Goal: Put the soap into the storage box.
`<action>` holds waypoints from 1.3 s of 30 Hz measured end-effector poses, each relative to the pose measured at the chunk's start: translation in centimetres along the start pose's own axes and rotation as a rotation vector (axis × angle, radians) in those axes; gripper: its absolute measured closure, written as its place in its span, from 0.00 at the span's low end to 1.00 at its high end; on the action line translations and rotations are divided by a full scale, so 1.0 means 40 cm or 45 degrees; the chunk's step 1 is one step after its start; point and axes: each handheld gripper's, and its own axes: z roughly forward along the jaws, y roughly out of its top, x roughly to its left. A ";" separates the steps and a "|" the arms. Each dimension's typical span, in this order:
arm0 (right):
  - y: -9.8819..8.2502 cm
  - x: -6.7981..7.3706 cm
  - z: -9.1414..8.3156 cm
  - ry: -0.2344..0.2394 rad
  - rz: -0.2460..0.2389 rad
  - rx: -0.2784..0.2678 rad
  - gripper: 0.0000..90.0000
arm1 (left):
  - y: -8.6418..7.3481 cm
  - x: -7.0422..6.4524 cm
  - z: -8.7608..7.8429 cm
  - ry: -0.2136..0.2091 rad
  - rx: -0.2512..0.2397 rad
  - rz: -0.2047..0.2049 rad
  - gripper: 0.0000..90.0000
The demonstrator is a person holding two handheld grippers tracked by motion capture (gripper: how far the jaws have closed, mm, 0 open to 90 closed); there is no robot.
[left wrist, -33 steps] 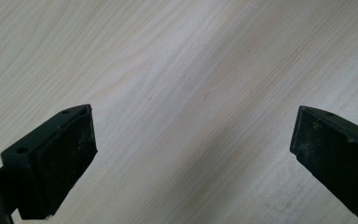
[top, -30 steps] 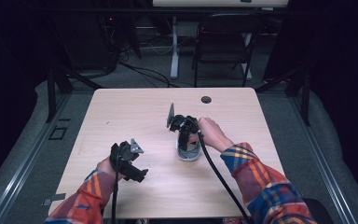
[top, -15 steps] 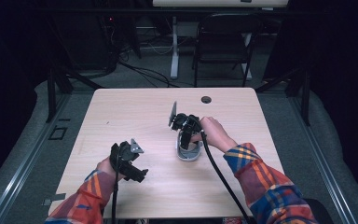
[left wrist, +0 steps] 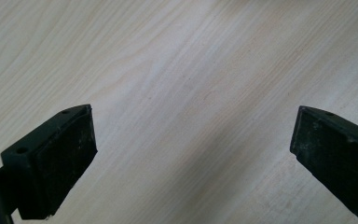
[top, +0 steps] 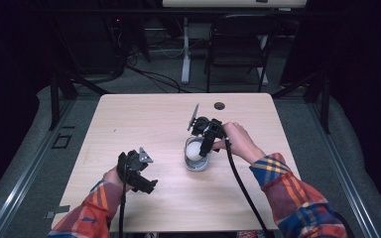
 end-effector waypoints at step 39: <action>-0.357 0.001 -0.026 -0.107 0.176 0.026 0.04 | 0.002 -0.006 0.006 0.005 0.023 0.005 0.00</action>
